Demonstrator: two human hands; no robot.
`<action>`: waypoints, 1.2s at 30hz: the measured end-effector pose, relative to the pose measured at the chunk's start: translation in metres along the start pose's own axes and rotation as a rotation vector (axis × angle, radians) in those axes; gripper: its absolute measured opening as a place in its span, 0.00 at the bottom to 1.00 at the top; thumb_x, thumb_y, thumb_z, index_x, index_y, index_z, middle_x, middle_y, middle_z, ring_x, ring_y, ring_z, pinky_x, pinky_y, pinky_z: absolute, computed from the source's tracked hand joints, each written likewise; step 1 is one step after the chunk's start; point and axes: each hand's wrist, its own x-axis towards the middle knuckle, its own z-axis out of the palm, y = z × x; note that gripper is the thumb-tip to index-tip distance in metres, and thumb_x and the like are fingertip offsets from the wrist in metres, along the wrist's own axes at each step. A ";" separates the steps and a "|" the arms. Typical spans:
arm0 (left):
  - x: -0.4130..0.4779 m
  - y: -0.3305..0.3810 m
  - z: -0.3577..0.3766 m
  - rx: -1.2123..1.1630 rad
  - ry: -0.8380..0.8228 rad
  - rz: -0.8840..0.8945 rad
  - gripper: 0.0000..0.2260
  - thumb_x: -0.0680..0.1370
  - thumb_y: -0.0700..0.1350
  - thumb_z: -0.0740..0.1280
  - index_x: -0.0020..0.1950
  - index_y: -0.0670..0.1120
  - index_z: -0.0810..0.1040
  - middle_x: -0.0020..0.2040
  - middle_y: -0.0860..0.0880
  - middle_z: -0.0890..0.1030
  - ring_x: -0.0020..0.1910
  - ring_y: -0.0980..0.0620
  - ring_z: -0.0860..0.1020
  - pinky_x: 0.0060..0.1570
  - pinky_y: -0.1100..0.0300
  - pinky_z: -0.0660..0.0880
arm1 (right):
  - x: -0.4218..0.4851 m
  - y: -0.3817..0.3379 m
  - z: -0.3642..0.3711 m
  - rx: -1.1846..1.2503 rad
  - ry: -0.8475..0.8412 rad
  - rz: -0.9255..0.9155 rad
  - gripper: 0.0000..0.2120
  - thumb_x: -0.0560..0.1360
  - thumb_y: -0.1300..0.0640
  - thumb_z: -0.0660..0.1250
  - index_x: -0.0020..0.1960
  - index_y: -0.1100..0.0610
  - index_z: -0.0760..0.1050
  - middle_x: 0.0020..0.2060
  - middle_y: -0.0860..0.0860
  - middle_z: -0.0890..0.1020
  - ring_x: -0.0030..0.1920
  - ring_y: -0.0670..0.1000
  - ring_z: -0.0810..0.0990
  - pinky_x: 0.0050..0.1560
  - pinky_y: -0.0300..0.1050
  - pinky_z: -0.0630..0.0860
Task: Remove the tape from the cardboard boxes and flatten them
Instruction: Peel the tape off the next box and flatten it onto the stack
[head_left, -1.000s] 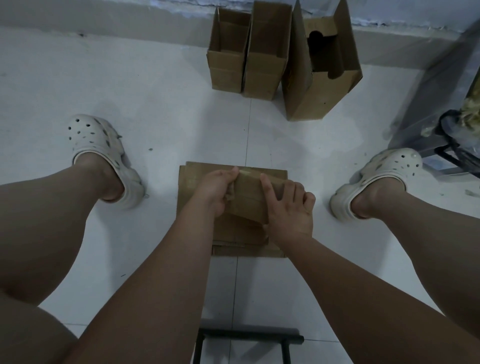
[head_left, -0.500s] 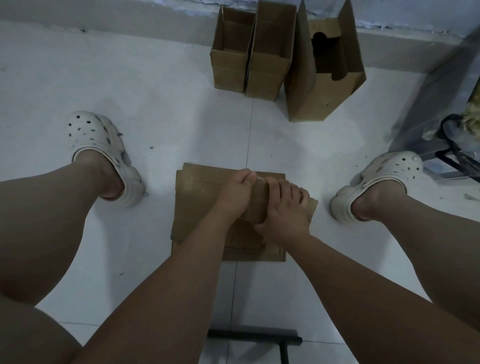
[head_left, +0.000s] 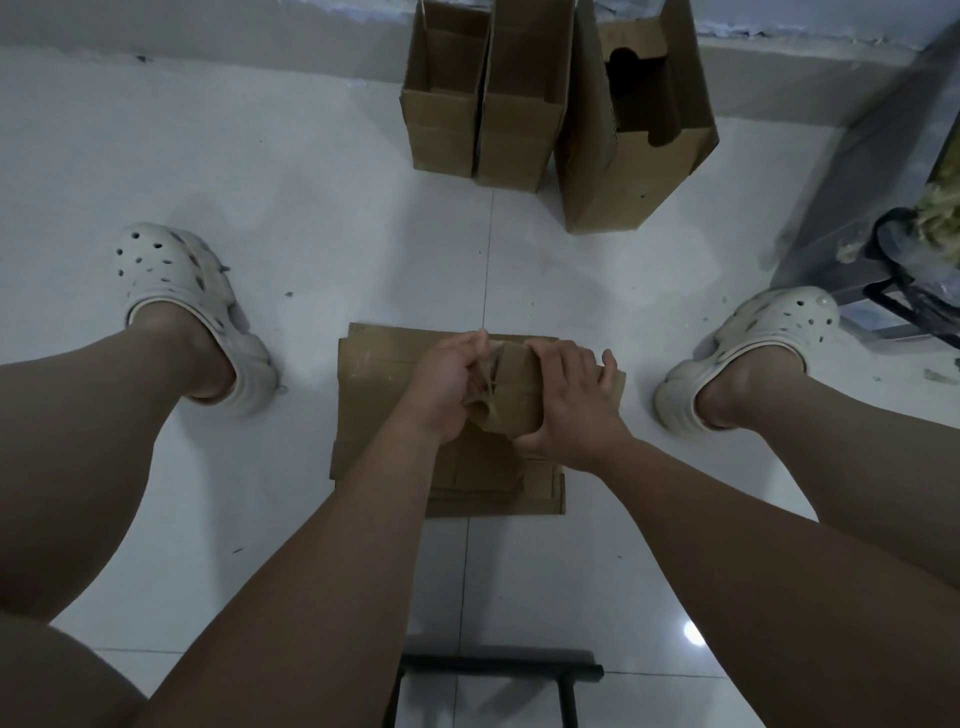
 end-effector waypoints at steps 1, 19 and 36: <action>0.000 0.000 -0.002 -0.036 -0.012 -0.005 0.14 0.82 0.45 0.56 0.42 0.41 0.75 0.37 0.45 0.78 0.37 0.48 0.76 0.43 0.54 0.73 | 0.001 0.000 0.000 0.000 0.002 -0.007 0.47 0.63 0.42 0.75 0.74 0.53 0.55 0.68 0.55 0.62 0.70 0.57 0.60 0.73 0.63 0.40; -0.011 -0.014 -0.011 -0.631 0.146 -0.165 0.15 0.80 0.48 0.59 0.57 0.38 0.77 0.52 0.39 0.81 0.54 0.42 0.79 0.57 0.48 0.74 | 0.003 -0.005 0.009 0.026 -0.041 -0.007 0.47 0.63 0.41 0.74 0.74 0.51 0.55 0.68 0.54 0.61 0.70 0.56 0.58 0.74 0.62 0.41; -0.019 -0.030 0.019 -0.258 0.547 -0.097 0.10 0.81 0.47 0.61 0.43 0.49 0.78 0.41 0.48 0.81 0.41 0.49 0.80 0.40 0.57 0.77 | 0.009 -0.001 0.020 0.035 -0.057 0.161 0.48 0.62 0.35 0.72 0.71 0.45 0.46 0.66 0.53 0.62 0.67 0.57 0.60 0.71 0.61 0.49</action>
